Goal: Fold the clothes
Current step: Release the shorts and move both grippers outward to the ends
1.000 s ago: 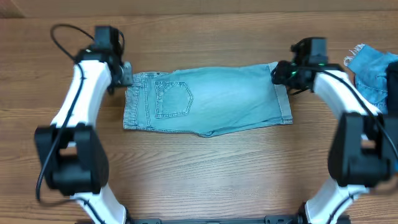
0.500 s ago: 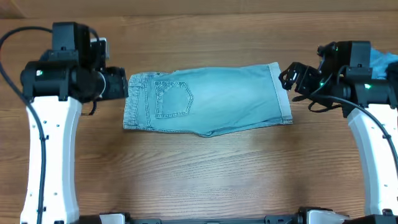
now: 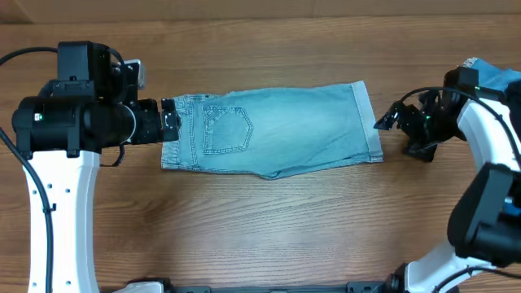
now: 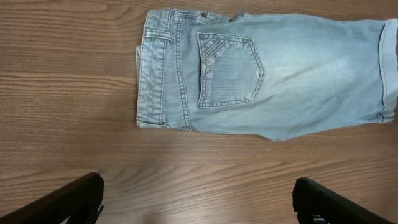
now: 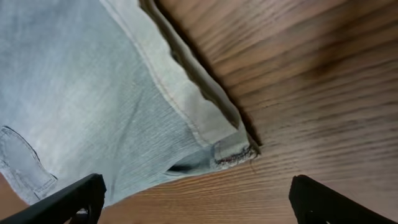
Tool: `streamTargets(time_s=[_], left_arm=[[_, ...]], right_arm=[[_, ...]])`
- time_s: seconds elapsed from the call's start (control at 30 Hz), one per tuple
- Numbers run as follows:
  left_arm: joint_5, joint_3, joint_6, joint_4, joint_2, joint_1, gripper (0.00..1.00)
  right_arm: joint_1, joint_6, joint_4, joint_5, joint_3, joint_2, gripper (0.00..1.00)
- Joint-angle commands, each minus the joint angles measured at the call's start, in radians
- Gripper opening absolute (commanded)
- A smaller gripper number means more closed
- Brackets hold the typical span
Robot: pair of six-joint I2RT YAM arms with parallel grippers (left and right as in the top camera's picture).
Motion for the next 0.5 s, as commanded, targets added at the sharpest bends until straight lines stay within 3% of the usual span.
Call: streamTargets(time_s=[0.0,0.47], left_arm=[[-0.009,0.000,0.014,0.002,0.000,0.003,1.00],[-0.010,0.000,0.014,0.005,0.000,0.003,1.00]], right_arm=[[-0.010,-0.053,-0.002,-0.043,-0.003,0.028,0.99],[-0.027,-0.069,0.177,-0.142,-0.121,0.080,0.99]])
